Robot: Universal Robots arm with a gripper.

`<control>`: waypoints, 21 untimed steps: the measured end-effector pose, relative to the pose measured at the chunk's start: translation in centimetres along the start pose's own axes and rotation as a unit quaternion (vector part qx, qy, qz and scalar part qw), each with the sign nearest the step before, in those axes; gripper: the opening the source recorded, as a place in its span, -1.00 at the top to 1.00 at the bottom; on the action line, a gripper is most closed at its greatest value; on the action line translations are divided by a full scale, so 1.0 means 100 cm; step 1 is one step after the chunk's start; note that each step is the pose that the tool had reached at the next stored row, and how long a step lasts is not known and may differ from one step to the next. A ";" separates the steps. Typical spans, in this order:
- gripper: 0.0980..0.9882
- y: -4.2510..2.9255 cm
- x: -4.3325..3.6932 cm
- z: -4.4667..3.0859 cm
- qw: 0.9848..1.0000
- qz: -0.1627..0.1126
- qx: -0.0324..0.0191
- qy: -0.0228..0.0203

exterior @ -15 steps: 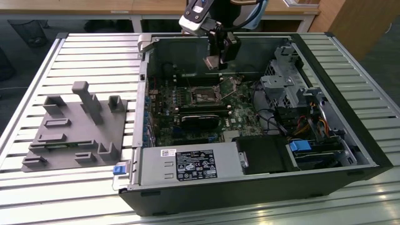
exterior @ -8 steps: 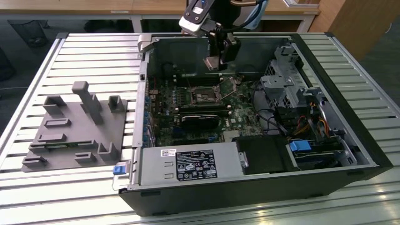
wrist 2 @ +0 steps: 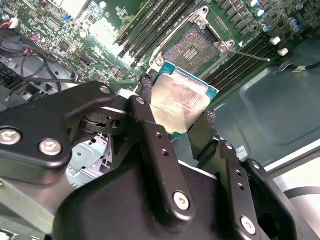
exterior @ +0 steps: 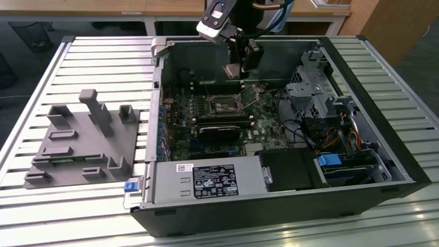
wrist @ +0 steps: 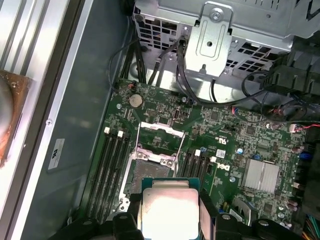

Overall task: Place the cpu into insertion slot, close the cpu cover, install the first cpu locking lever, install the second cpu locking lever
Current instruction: 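Place the cpu into insertion slot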

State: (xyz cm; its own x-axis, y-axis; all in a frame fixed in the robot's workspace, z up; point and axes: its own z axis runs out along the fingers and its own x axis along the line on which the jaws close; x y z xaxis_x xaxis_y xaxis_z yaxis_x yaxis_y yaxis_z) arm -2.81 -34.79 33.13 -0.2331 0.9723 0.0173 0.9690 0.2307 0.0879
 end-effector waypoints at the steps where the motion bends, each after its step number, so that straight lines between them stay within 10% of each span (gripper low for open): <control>1: 0.01 0.0000 0.0000 0.0005 1.000 0.000 0.000 0.000; 21: 0.01 -0.0004 -0.0001 0.0046 1.000 0.000 0.000 0.000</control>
State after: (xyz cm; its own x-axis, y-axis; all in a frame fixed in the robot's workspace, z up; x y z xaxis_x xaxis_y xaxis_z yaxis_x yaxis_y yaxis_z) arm -2.81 -34.79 32.67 -0.2331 0.9723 0.0172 0.9690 0.2307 0.0879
